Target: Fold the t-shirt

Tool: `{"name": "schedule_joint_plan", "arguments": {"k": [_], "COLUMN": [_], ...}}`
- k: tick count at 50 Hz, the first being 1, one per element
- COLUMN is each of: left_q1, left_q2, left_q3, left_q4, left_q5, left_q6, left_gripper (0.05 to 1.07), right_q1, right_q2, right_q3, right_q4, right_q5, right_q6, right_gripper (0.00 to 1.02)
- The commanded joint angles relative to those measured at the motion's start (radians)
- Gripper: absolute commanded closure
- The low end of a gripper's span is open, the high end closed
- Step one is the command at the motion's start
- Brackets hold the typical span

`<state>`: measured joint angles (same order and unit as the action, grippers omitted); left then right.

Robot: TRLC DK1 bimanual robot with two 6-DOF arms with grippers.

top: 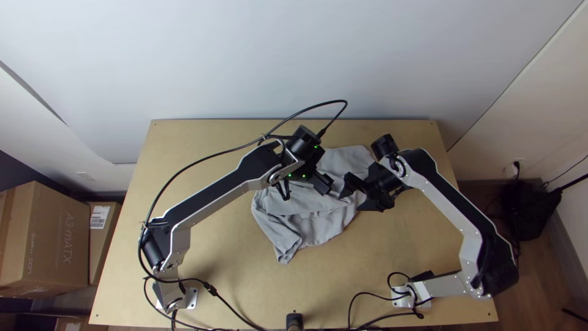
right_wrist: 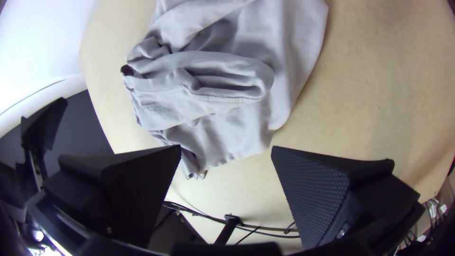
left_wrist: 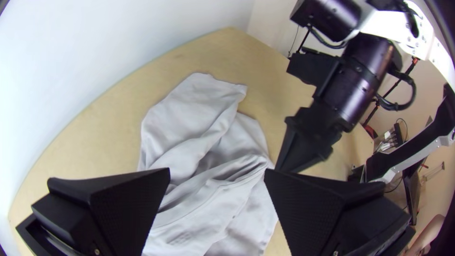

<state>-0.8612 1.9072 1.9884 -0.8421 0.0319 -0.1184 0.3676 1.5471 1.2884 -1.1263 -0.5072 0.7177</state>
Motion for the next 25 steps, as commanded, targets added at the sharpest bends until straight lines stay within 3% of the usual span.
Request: {"name": "schedule_joint_plan", "arguments": {"k": [1, 4, 8, 25], "left_q1": [0.024, 0.036, 0.047, 0.071], "left_q2": [-0.069, -0.08, -0.092, -0.119], "left_q3": [-0.036, -0.045, -0.063, -0.097], "left_q4": [0.015, 0.017, 0.02, 0.043], "left_q5": [-0.007, -0.007, -0.007, -0.007], "left_q6": [0.017, 0.02, 0.029, 0.057], "left_gripper": [0.11, 0.11, 0.11, 0.11], "right_q1": [-0.025, -0.036, -0.052, -0.064], "right_q2": [0.068, 0.093, 0.108, 0.133], "right_q3": [0.04, 0.045, 0.04, 0.028], "right_q4": [0.007, 0.011, 0.04, 0.04], "right_q5": [-0.028, -0.039, -0.039, -0.04], "right_q6": [0.06, 0.071, 0.094, 0.104], "right_gripper": [0.17, 0.33, 0.48, 0.48]}}
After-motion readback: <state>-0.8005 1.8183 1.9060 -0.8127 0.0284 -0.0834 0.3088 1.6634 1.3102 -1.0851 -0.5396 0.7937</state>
